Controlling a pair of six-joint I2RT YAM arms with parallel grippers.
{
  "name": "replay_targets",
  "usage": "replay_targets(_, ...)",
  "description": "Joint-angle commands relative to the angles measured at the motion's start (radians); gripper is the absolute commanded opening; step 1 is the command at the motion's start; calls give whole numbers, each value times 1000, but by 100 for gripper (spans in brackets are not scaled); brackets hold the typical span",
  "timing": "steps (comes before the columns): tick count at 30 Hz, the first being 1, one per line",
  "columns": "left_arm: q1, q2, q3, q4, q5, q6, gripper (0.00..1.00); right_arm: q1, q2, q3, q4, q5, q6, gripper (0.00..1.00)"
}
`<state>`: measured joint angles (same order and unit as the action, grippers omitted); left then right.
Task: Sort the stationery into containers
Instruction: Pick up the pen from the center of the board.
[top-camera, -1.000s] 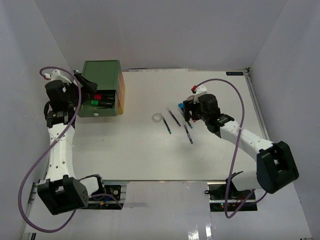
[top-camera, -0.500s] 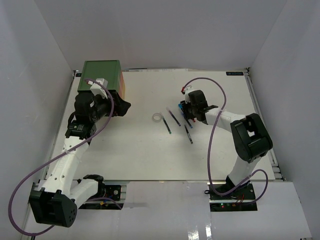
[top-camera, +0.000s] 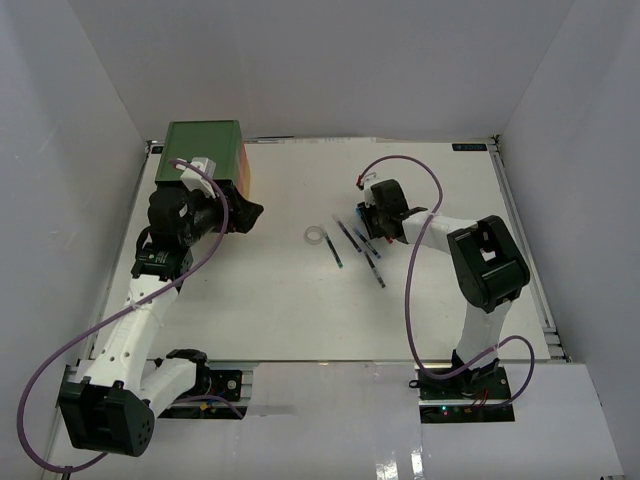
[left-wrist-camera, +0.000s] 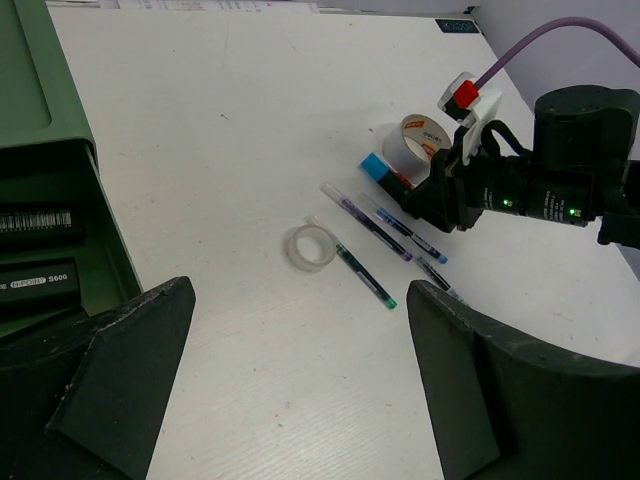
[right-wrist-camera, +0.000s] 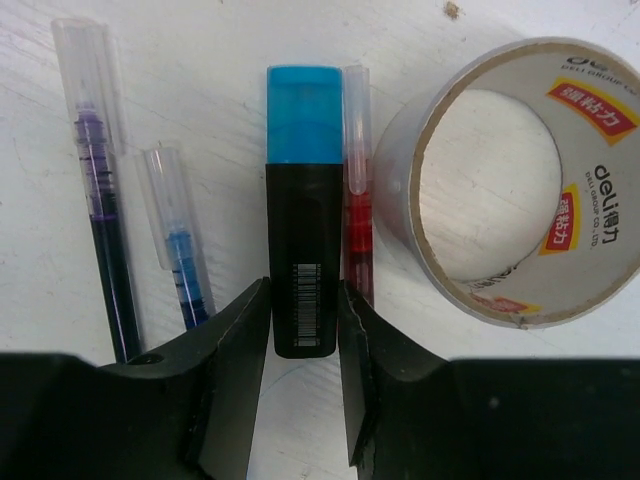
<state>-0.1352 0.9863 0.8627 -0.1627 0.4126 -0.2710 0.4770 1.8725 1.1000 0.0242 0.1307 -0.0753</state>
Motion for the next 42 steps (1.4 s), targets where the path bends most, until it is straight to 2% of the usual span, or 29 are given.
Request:
replay_targets(1,-4,-21,-7,25,23,0,98,-5,23,40,10,-5,-15,37)
replay_targets(7,-4,-15,-10,29,32,-4,98,-6,33,15,28,-39,-12,35)
replay_targets(14,-4,-14,-14,35,46,-10,98,-5,47,15,-1,-75,-1,50)
replay_targets(17,-4,-14,-14,38,49,-11,98,-6,43,9,-9,-77,6,51)
replay_targets(19,-4,-14,-16,37,52,-10,98,-5,37,-2,-4,-77,9,49)
replay_targets(22,-6,-14,-16,40,58,-13,98,0,24,-8,-1,-66,9,32)
replay_targets(26,-6,-15,-5,48,80,-42,98,12,-19,-8,2,-62,-1,21)
replay_targets(29,-6,-11,13,46,112,-114,98,29,-82,-12,11,-54,-6,18)
replay_targets(35,-47,-2,48,49,124,-292,98,109,-269,-72,71,-52,-18,17)
replay_targets(42,-191,54,68,64,0,-387,98,293,-488,-169,161,-57,-21,18)
